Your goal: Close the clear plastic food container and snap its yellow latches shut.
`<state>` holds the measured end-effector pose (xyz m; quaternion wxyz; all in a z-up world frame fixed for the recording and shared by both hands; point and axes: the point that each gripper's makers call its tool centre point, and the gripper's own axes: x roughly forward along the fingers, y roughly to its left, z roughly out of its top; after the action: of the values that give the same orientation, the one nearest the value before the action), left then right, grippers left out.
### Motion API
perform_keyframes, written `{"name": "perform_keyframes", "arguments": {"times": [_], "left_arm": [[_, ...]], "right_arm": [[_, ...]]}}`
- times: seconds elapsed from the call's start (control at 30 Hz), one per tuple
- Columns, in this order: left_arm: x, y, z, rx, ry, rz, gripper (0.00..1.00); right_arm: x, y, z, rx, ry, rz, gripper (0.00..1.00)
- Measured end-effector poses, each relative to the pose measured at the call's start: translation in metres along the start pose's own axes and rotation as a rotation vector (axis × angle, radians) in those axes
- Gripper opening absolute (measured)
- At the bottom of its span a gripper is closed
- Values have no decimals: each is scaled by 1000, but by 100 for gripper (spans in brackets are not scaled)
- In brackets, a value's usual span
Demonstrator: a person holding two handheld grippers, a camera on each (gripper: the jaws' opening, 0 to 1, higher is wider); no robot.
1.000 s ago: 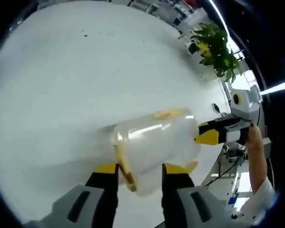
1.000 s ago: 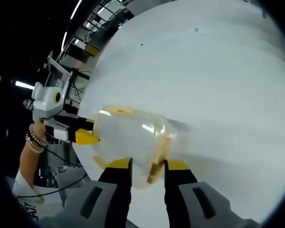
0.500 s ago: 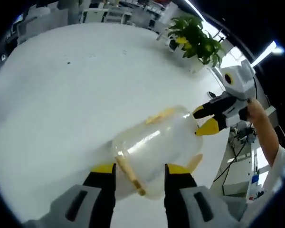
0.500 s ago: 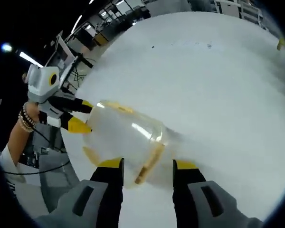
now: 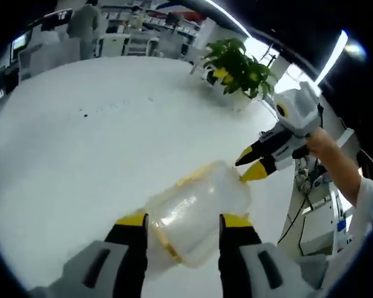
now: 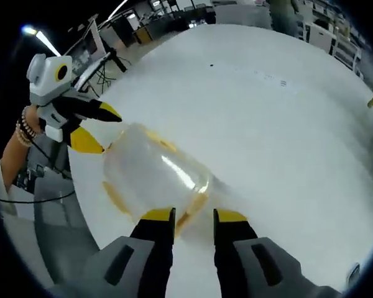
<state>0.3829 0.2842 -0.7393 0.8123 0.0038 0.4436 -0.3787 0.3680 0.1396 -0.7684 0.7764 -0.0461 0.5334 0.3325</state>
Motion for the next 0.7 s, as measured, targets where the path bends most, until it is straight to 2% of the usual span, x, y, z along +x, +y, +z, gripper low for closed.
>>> {"name": "perform_keyframes", "arguments": {"times": [0.07,0.17,0.23,0.3,0.4,0.47,0.7], "left_arm": [[0,-4,4,38,-26,-11,40],[1,-9,2,107,-25,9,36],[4,-9,5,115,-37,11,32],[7,-14,5,117,-44,15,28],[12,-23,6,137,-65,-4,26],[16,-27,5,148,-61,-3,23],[33,-44,-2,208,-39,-22,21]], "right_arm": [[-3,2,3,5,-15,2,21],[-5,6,11,-16,-53,6,18],[-6,12,16,-27,-73,22,16],[-5,15,24,-57,-103,8,14],[-1,23,31,-89,-103,22,11],[3,26,37,-96,-109,38,9],[19,45,47,-136,-99,66,4]]}}
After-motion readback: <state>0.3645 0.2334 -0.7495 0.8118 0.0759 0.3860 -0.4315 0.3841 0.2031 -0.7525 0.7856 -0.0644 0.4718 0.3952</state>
